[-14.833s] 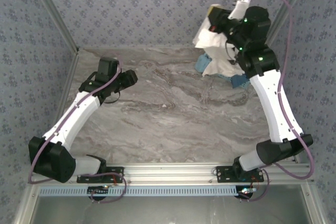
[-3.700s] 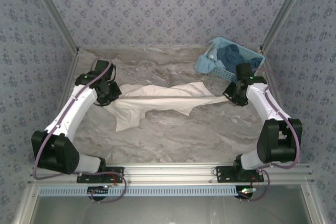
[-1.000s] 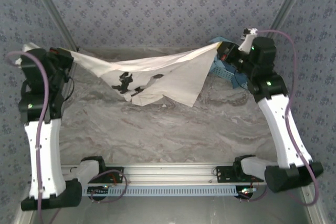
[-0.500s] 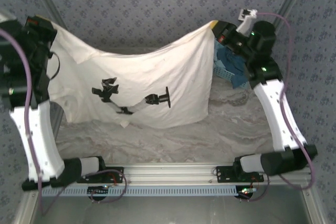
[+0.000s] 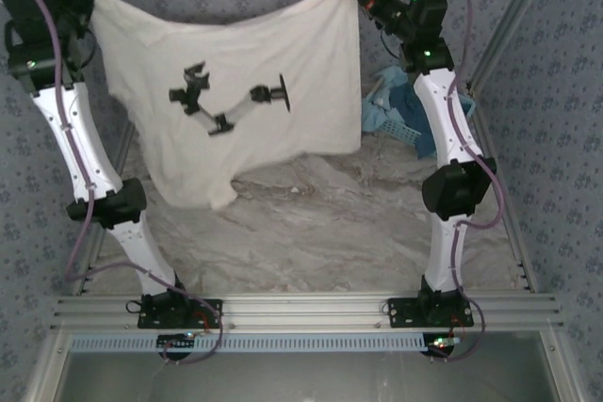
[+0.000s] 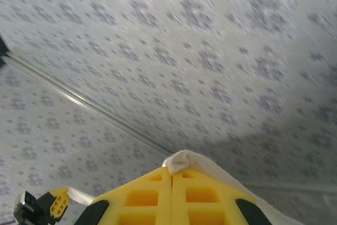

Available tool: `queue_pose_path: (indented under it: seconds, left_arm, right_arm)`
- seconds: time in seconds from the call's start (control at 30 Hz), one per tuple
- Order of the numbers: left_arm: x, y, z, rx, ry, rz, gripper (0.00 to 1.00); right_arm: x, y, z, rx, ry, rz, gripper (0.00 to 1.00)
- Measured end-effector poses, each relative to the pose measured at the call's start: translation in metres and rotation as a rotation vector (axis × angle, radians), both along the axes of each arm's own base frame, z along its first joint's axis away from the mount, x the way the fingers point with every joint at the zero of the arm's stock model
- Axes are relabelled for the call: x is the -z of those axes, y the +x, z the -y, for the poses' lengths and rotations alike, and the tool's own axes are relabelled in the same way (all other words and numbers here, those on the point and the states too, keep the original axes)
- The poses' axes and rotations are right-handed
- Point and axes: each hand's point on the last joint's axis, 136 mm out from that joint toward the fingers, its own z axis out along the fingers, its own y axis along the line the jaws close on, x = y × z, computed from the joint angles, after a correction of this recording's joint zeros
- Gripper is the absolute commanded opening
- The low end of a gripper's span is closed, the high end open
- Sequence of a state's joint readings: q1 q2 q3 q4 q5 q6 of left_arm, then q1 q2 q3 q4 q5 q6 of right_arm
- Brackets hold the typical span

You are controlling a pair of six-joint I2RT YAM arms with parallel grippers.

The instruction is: Fold and stack the t-shirts

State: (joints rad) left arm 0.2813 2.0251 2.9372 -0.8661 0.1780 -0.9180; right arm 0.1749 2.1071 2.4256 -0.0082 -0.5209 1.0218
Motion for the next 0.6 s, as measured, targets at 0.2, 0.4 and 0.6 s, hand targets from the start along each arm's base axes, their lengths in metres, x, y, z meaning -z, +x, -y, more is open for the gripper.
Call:
queue_pose_path:
  seconds: [0.2, 0.4, 0.6]
  left_arm:
    - [-0.070, -0.084, 0.020, 0.000, 0.042, 0.158, 0.00]
    - [-0.034, -0.156, 0.059, -0.009, 0.052, 0.010, 0.00]
    - [0.187, -0.201, 0.066, -0.048, -0.072, -0.456, 0.00]
  right_arm:
    - [-0.040, -0.016, 0.028, 0.041, 0.023, 0.085, 0.00]
    - [0.021, -0.026, 0.032, 0.051, -0.003, -0.080, 0.00]
    - [0.190, -0.068, 0.017, 0.063, -0.111, -0.461, 0.00]
